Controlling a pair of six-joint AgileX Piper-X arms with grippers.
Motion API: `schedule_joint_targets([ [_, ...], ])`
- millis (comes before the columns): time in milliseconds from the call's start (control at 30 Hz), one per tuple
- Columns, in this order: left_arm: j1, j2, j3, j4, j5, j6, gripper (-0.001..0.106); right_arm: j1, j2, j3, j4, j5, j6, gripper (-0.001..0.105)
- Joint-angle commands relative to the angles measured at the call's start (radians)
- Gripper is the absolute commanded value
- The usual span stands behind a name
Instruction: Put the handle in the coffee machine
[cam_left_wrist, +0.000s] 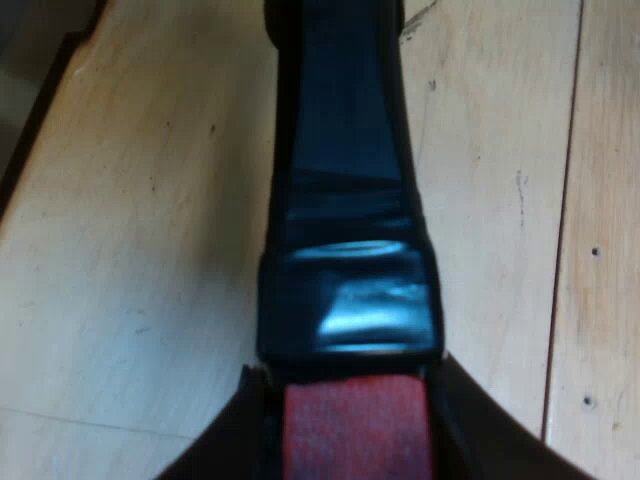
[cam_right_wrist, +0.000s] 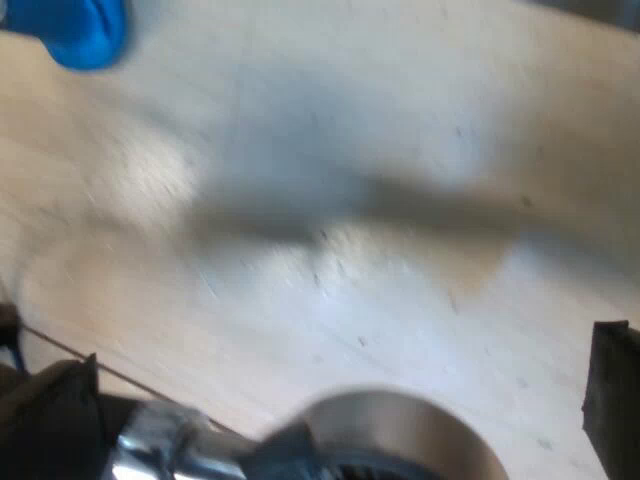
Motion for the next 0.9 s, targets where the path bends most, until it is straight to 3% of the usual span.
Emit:
schedule_joint_targets([
  [33, 0.002, -0.013, -0.009, -0.017, 0.044, 0.054, 0.0, -0.007, -0.014, -0.01, -0.026, 0.005, -0.012, 0.104],
  [267, 0.122, -0.013, -0.009, 0.08, 0.044, 0.151, 0.0, -0.007, -0.014, -0.01, -0.109, 0.089, 0.002, 0.104],
  [433, 0.163, -0.013, -0.009, 0.129, 0.044, 0.21, 0.0, -0.007, -0.014, -0.01, -0.187, 0.079, -0.012, 0.104],
  [567, 0.209, -0.013, -0.009, 0.184, 0.044, 0.22, 0.0, 0.032, -0.04, -0.011, -0.259, 0.24, -0.023, 0.104],
  [633, 0.239, -0.013, -0.009, 0.196, 0.044, 0.22, 0.0, 0.046, -0.048, -0.011, -0.272, 0.27, -0.026, 0.104],
  [800, 0.349, -0.013, -0.009, 0.192, 0.044, 0.246, 0.0, 0.201, -0.105, -0.011, -0.256, 0.511, -0.028, 0.104],
  [900, 0.375, -0.013, -0.009, 0.192, 0.044, 0.267, 0.0, 0.217, -0.107, -0.011, -0.255, 0.537, -0.028, 0.104],
])
